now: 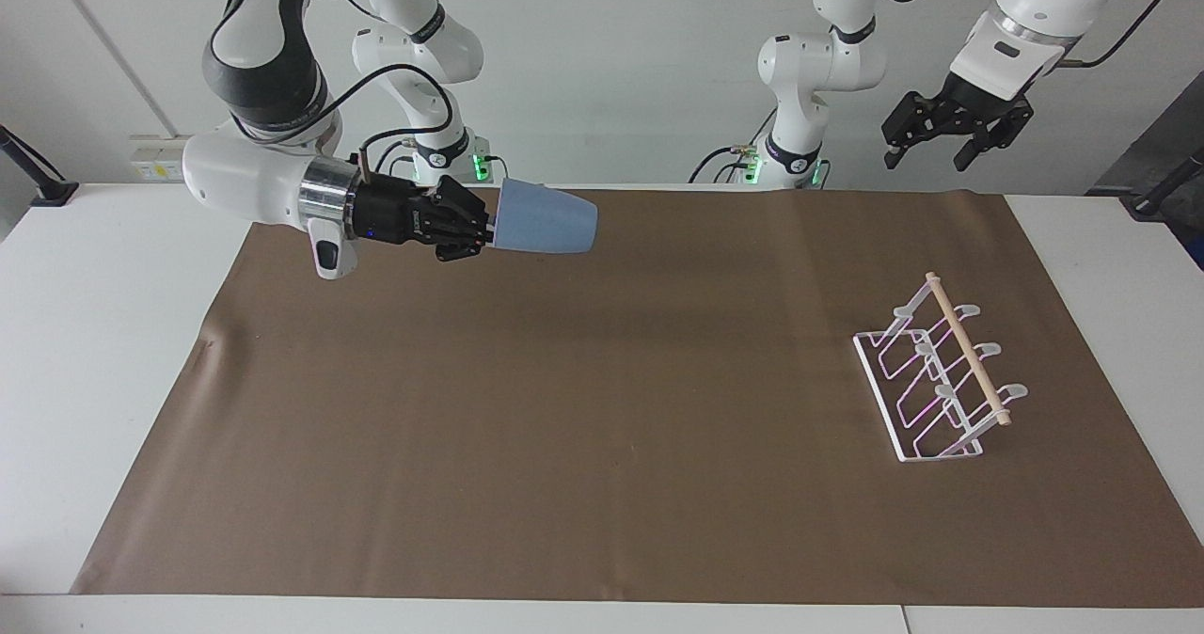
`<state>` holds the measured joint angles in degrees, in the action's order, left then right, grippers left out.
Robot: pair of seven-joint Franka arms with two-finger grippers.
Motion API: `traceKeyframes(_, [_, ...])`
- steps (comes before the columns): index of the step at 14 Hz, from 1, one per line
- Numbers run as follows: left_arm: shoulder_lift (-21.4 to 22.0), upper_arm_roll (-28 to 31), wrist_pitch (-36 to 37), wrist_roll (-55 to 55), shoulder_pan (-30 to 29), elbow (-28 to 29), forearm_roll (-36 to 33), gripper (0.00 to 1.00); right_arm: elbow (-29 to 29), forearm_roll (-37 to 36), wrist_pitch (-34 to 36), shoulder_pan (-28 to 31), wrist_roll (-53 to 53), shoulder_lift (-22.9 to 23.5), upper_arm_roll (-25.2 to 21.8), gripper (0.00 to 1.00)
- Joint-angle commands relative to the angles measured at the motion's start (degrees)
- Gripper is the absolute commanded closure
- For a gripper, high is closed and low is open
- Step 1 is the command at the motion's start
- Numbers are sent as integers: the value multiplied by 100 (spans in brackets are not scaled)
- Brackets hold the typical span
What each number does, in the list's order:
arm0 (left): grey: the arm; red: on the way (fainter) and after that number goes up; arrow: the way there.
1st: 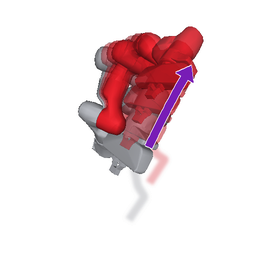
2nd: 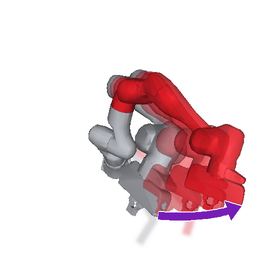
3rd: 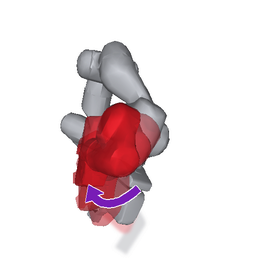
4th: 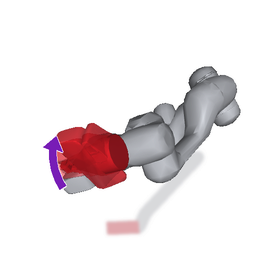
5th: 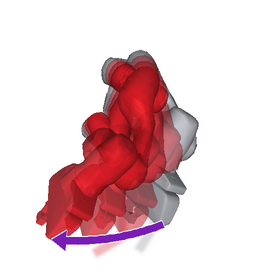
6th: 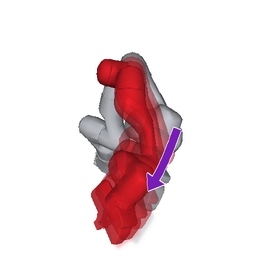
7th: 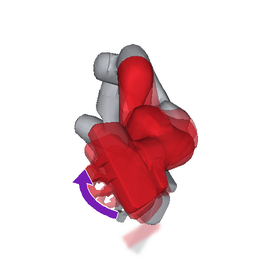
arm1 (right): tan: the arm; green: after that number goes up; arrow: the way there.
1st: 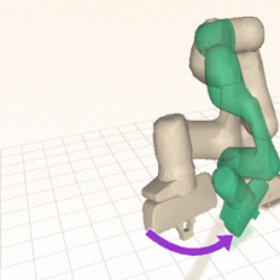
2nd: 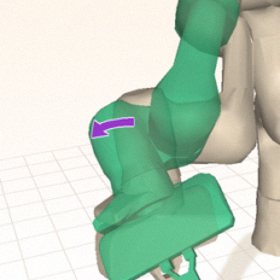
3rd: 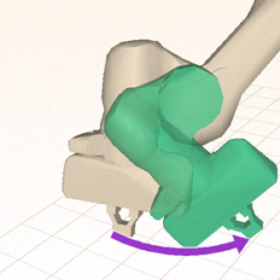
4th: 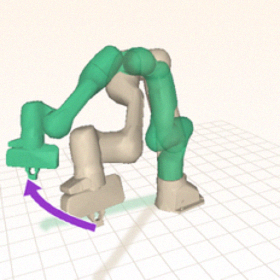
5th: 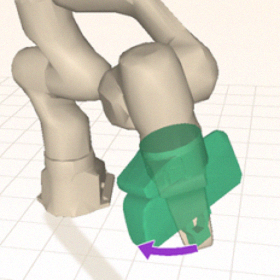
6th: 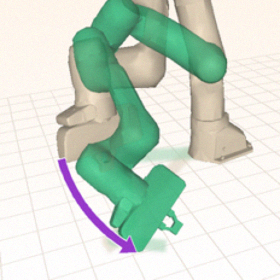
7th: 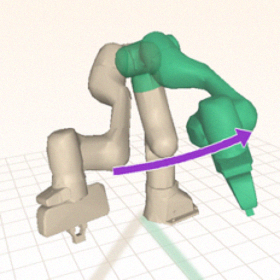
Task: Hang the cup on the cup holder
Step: 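Lift the cup with the right gripper while the left gripper approaches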
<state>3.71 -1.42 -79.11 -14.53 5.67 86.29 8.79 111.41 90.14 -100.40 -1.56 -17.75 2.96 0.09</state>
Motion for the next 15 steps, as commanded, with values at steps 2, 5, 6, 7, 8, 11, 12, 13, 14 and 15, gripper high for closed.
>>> traceKeyframes(2, [-160, 10, -279, -1224, 65, -183, 658, 0, 759, 1047, -268, -282, 105, -489, -9, 100])
traceKeyframes(5, [-186, -148, -482, -2199, 188, -174, 1018, 0, 821, 1646, -943, -913, 61, -455, -9, 100])
traceKeyframes(6, [-221, -200, -596, -2612, 302, -183, 1168, 0, 804, 1787, -1259, -1107, 18, -437, 0, 100])
traceKeyframes(7, [-222, -262, -692, -2964, 355, -183, 1265, 0, 795, 1849, -1411, -1257, -44, -428, -9, 100])
traceKeyframes(8, [-230, -349, -841, -3403, 382, -183, 1423, 0, 795, 1850, -1508, -1354, -184, -420, 0, 100])
traceKeyframes(11, [-371, -411, -1308, -4546, 391, -270, 1942, 0, 812, 1850, -2025, -1758, -535, -420, 0, 100])
traceKeyframes(12, [-449, -542, -1439, -4924, 382, -410, 1960, 0, 812, 1850, -2071, -1803, -780, -402, -9, 100])
traceKeyframes(13, [-546, -648, -1580, -5397, 373, -507, 1986, 0, 821, 1841, -2063, -1804, -948, -367, -9, 100])
traceKeyframes(14, [-634, -692, -1703, -5837, 373, -595, 2039, 0, 821, 1823, -2054, -1804, -1080, -349, -9, 100])
traceKeyframes(15, [-730, -745, -1739, -6181, 373, -692, 2048, 0, 821, 1814, -2036, -1804, -1151, -349, -9, 100])
